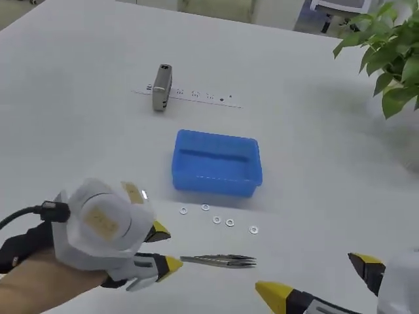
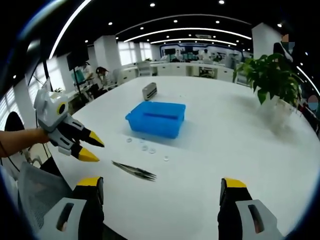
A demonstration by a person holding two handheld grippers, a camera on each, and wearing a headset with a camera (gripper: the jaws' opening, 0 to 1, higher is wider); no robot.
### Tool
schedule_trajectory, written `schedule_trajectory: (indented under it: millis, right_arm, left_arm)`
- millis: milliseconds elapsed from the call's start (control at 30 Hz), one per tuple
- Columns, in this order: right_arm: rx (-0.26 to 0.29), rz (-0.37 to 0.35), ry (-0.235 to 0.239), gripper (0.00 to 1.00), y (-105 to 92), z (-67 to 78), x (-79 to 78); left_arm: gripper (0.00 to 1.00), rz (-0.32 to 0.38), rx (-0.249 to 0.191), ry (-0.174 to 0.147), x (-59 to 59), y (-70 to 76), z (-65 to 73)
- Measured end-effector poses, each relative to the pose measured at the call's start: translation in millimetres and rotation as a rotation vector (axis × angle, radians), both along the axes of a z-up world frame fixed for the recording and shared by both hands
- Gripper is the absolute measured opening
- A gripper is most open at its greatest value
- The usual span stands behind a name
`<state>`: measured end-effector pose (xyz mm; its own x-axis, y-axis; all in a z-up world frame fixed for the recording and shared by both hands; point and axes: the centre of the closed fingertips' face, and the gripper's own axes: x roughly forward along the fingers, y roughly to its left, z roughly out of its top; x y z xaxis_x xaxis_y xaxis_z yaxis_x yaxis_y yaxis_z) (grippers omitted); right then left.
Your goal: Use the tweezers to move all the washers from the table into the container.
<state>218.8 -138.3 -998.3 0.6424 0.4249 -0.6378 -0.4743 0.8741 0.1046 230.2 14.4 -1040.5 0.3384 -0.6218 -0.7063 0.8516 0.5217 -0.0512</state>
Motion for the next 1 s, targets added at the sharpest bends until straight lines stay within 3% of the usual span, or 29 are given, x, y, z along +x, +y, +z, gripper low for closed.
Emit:
schedule_trajectory:
  millis: [267,467,567,633,700,867,1000]
  right_arm:
    - [0.004,-0.003,0.032,0.96,-0.7,-5.1,-4.8]
    - [0.003,-0.003,0.044,0.96,-1.1,-7.8,-7.4]
    - [0.001,0.005,0.048,0.96,0.6,-9.0,-8.3]
    - [-0.002,0.009,0.048,0.96,1.8,-8.7,-9.0]
    - [-0.004,0.015,0.045,0.96,3.1,-7.8,-10.3]
    - [-0.005,0.030,0.044,0.95,6.2,-6.3,-13.2]
    - [-0.011,0.063,0.034,0.95,13.6,-3.7,-16.2]
  left_arm:
    - [0.12,-0.073,0.049,0.022,4.9,-8.5,-25.4]
    - [0.09,-0.119,0.071,0.014,8.1,-11.1,-33.7]
    - [0.05,-0.154,0.087,-0.007,8.4,-12.8,-37.3]
    - [0.02,-0.189,0.080,-0.036,8.3,-16.9,-36.1]
    - [0.00,-0.196,0.089,-0.027,5.2,-16.6,-36.9]
    - [0.00,-0.251,0.102,-0.073,-0.8,-19.3,-31.2]
    - [0.00,-0.238,0.092,-0.070,-7.0,-22.0,-21.1]
